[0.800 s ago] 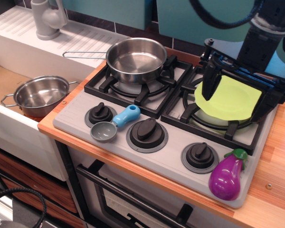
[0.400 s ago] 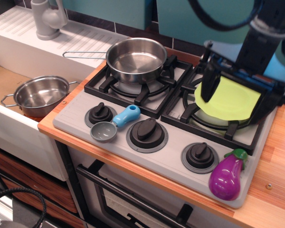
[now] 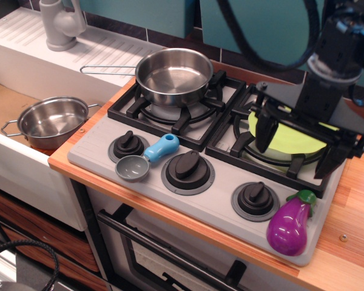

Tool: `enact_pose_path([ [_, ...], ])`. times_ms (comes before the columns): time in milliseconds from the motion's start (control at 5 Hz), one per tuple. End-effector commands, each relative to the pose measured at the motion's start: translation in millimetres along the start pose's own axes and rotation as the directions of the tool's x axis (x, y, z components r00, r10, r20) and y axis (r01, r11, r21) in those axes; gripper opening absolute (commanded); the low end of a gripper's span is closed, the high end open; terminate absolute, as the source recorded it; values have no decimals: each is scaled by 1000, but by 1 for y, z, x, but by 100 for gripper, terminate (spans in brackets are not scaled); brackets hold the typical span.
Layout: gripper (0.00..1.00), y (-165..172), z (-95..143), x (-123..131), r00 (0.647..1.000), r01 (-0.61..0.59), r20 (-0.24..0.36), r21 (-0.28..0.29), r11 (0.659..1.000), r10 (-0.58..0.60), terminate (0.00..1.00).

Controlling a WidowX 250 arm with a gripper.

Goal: Put eggplant on plate and spoon in pot or pan on stove

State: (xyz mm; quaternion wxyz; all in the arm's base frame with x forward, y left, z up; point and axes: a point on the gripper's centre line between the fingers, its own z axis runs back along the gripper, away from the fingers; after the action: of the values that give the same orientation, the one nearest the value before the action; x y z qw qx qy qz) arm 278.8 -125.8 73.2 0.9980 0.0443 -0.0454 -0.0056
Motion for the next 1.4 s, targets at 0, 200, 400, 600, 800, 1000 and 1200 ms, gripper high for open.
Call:
enact_pose_path([
  [0, 100, -9, -10, 1, 999, -12, 50, -22, 1000, 13, 0],
  [200, 100, -13, -20, -2, 998, -17, 63, -30, 999, 19, 0],
  [400, 100, -20, -31, -8, 996, -27, 81, -31, 999, 30, 0],
  [600, 100, -27, -37, -14, 995, -35, 92, -32, 999, 38, 0],
  [800, 100, -33, -42, -19, 993, -42, 105, -31, 999, 45, 0],
  [1000, 100, -38, -43, -23, 993, -48, 107, -30, 998, 51, 0],
  [1200, 100, -42, -43, -23, 992, -54, 116, -36, 998, 58, 0],
])
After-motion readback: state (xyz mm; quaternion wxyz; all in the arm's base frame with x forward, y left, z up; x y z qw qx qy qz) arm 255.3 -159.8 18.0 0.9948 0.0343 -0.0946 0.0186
